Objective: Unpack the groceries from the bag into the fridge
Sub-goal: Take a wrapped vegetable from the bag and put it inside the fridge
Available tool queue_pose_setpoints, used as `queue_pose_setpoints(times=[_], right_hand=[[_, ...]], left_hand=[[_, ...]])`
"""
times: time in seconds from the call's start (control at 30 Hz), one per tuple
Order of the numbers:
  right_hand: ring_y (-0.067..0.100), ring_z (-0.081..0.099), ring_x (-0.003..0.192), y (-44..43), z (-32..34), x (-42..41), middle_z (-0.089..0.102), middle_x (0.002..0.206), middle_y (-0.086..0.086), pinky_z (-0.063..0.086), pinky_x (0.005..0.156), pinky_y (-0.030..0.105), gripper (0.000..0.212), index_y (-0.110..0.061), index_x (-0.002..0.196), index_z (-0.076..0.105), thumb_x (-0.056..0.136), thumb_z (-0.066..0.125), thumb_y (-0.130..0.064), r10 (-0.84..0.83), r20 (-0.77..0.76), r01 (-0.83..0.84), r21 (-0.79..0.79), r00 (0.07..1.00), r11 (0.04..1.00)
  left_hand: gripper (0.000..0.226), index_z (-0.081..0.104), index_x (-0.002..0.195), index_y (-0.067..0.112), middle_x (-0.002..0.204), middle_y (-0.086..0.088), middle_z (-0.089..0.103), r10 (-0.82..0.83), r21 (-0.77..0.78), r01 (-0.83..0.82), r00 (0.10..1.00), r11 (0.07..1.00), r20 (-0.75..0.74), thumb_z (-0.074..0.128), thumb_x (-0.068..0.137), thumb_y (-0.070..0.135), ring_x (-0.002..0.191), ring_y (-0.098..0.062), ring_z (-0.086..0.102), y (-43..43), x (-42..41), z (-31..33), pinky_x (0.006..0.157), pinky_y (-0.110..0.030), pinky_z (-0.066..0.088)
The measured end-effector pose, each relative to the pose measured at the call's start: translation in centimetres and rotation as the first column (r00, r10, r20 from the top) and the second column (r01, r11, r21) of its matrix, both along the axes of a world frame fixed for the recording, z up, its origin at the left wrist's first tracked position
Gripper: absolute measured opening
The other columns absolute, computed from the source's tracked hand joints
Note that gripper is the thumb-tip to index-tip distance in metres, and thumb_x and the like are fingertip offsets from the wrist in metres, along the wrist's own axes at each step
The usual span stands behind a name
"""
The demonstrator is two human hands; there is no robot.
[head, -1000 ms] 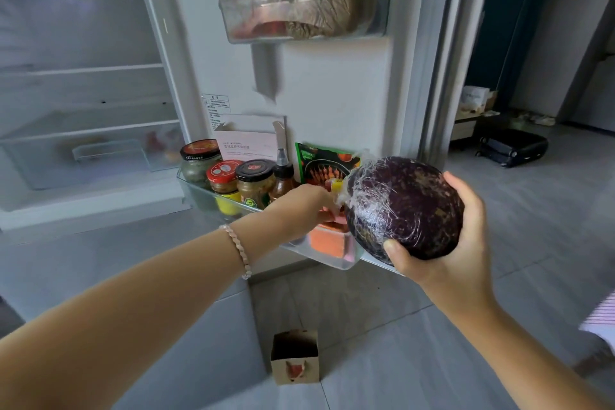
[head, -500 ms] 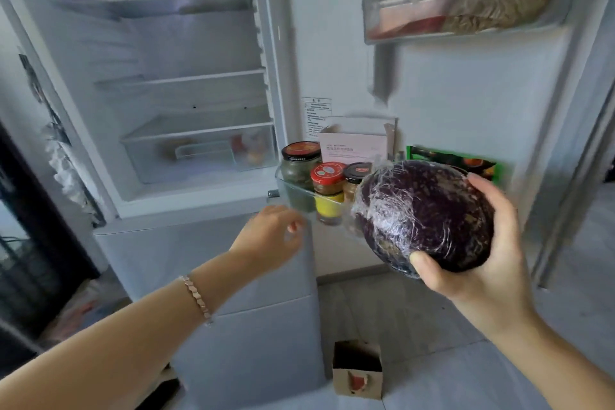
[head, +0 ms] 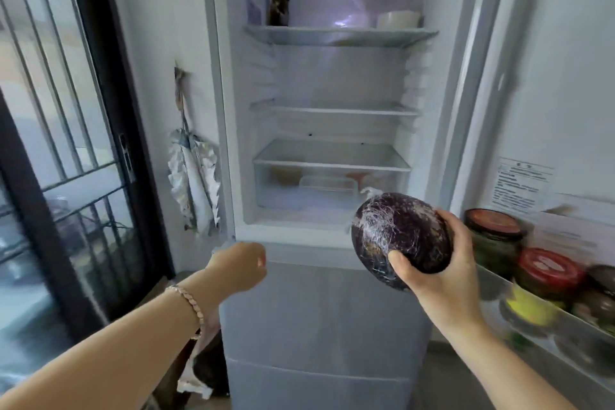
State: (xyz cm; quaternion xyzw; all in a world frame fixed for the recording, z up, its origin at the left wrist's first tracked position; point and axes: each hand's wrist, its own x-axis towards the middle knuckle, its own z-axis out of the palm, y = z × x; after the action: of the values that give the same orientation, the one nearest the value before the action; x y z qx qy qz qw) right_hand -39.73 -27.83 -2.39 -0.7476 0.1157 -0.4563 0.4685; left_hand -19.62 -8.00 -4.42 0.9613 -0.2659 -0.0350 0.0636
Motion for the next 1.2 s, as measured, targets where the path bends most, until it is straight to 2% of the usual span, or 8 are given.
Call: queue_pose_setpoints(times=[0.2, 0.4, 0.53, 0.63, 0.7, 0.93, 1.1, 1.2], right_hand=[[0.005, 0.048, 0.105, -1.6, 1.0, 11.7, 0.045, 0.110, -0.031, 0.035, 0.080, 0.006, 0.085, -0.043, 0.119, 0.036, 0.040, 0.065, -0.059, 0.019, 0.017, -0.019, -0.006, 1.000, 1.000], [0.007, 0.044, 0.112, -7.0, 3.4, 24.2, 0.044, 0.123, -0.010, 0.037, 0.096, 0.024, 0.095, -0.024, 0.131, 0.039, 0.048, 0.074, -0.053, 0.034, 0.013, -0.033, -0.096, 0.999, 0.995], [0.001, 0.039, 0.106, -9.5, 4.9, 30.5, 0.042, 0.119, -0.012, 0.029, 0.090, 0.012, 0.089, -0.021, 0.131, 0.042, 0.052, 0.077, -0.042, -0.004, -0.008, 0.002, -0.178, 1.000, 0.984], [0.011, 0.044, 0.112, -10.5, 4.9, 34.0, 0.047, 0.124, -0.004, 0.030, 0.092, 0.018, 0.091, -0.019, 0.132, 0.042, 0.055, 0.085, -0.039, -0.013, -0.077, -0.004, -0.216, 0.997, 0.976], [0.018, 0.046, 0.119, -10.9, 4.6, 36.0, 0.048, 0.130, 0.001, 0.035, 0.096, 0.023, 0.087, -0.019, 0.133, 0.042, 0.059, 0.084, -0.035, -0.021, -0.108, -0.007, -0.249, 0.994, 0.969], [0.024, 0.040, 0.130, -10.7, 6.5, 42.2, 0.035, 0.144, 0.003, 0.036, 0.105, 0.041, 0.105, -0.022, 0.144, 0.022, 0.061, 0.077, -0.055, 0.043, -0.354, -0.140, -0.254, 0.934, 0.957], [0.019, 0.044, 0.122, -12.0, 7.0, 43.8, 0.043, 0.132, -0.005, 0.035, 0.103, 0.035, 0.102, -0.030, 0.143, 0.023, 0.061, 0.084, -0.038, 0.218, -0.456, -0.310, -0.135, 0.863, 0.941], [0.010, 0.045, 0.111, -12.3, 6.2, 44.9, 0.043, 0.118, -0.014, 0.036, 0.099, 0.028, 0.099, -0.030, 0.140, 0.027, 0.060, 0.086, -0.034, 0.213, -0.399, -0.290, -0.143, 0.892, 0.946]], left_hand=[[0.029, 0.058, 0.115, 0.014, 0.120, -0.005, 0.060, 0.050, 0.048, -0.049, 0.998, 0.998, -0.039, 0.041, 0.092, 0.019, 0.107, -0.026, 0.058, -1.6, 8.0, 1.4, 0.088, -0.033, 0.047], [0.029, 0.061, 0.114, 0.008, 0.121, -0.010, 0.060, 0.044, 0.030, -0.041, 0.994, 0.999, -0.104, 0.044, 0.094, 0.020, 0.112, -0.026, 0.056, -6.6, 15.4, 4.0, 0.089, -0.028, 0.044], [0.027, 0.060, 0.110, 0.015, 0.116, -0.007, 0.061, 0.069, -0.166, -0.056, 0.995, 0.985, 0.073, 0.042, 0.091, 0.017, 0.104, -0.028, 0.059, -9.9, 19.8, 6.1, 0.080, -0.027, 0.046], [0.036, 0.053, 0.126, 0.018, 0.122, -0.006, 0.057, 0.100, -0.378, -0.031, 0.981, 0.925, 0.164, 0.046, 0.090, 0.015, 0.108, -0.028, 0.057, -11.3, 22.1, 6.5, 0.085, -0.029, 0.045], [0.040, 0.050, 0.130, 0.012, 0.127, -0.008, 0.049, 0.060, -0.410, 0.049, 0.967, 0.911, 0.248, 0.047, 0.090, 0.011, 0.115, -0.028, 0.049, -11.8, 23.7, 6.1, 0.092, -0.032, 0.042], [0.039, 0.045, 0.134, 0.012, 0.138, -0.009, 0.041, -0.048, -0.300, 0.103, 0.982, 0.948, 0.183, 0.038, 0.097, 0.020, 0.126, -0.026, 0.040, -12.0, 26.8, 4.0, 0.106, -0.029, 0.031], [0.065, 0.050, 0.130, 0.017, 0.131, -0.006, 0.048, -0.109, -0.177, 0.157, 0.961, 0.972, 0.252, 0.017, 0.079, 0.039, 0.121, -0.025, 0.042, -12.0, 27.6, 3.5, 0.104, -0.028, 0.029], [0.055, 0.053, 0.125, 0.018, 0.126, -0.005, 0.050, -0.113, -0.118, 0.152, 0.952, 0.981, 0.283, 0.020, 0.087, 0.041, 0.116, -0.026, 0.046, -12.2, 28.1, 3.9, 0.100, -0.030, 0.034]])
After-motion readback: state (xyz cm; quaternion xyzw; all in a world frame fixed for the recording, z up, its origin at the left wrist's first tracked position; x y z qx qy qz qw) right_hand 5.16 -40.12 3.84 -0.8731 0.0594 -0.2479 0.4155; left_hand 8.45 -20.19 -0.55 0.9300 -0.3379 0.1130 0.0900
